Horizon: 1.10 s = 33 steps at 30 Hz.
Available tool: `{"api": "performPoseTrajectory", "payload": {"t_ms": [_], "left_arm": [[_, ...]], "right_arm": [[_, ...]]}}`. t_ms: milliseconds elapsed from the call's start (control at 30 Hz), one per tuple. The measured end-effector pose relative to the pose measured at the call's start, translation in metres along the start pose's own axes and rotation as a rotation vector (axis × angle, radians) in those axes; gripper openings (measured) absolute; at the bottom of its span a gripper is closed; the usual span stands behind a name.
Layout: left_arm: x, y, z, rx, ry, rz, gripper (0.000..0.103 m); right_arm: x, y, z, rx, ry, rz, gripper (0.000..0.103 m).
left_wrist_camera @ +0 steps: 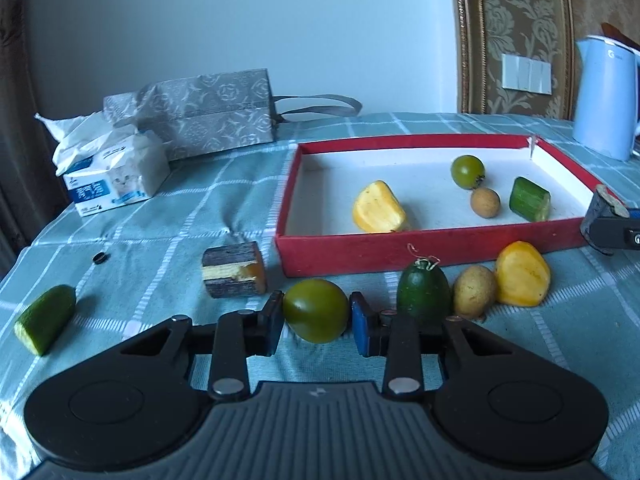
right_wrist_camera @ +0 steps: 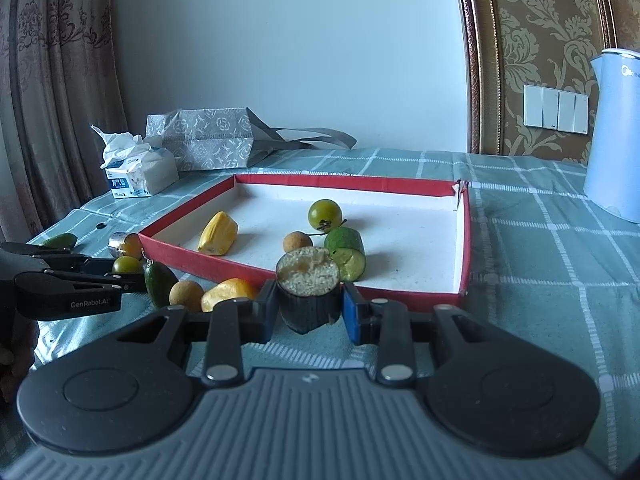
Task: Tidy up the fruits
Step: 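Lift the stalk chunk with the right tool while the left tool grasps a dark green tomato, then lower the stalk chunk into the tray and open the right tool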
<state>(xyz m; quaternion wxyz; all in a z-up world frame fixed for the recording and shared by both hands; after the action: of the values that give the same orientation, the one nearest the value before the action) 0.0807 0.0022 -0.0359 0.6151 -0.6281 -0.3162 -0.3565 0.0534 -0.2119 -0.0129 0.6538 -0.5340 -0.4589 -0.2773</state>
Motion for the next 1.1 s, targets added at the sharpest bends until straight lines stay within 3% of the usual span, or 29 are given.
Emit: {"api": "performPoseTrajectory", "payload": {"t_ms": [400, 1100], "left_arm": [[0.001, -0.015, -0.002, 0.066, -0.069, -0.044, 0.034], [-0.001, -0.009, -0.006, 0.013, -0.133, -0.038, 0.034]], "right_arm": [[0.003, -0.006, -0.001, -0.007, 0.017, -0.033, 0.031], [0.005, -0.009, -0.002, -0.041, 0.014, -0.076, 0.031]]}}
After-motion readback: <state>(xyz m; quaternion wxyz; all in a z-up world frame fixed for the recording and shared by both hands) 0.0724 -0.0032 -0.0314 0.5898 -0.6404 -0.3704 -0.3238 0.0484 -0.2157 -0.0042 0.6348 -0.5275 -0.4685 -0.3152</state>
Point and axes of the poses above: each gripper's, at about its wrist camera, not at the fingertips, and y roughly the way its jaws point, z to its left, x to its top, the point moved 6 cm from there along y, roughly the way its jaws point, and after that the axes turned 7 degrees about -y, right-handed, at the moved point
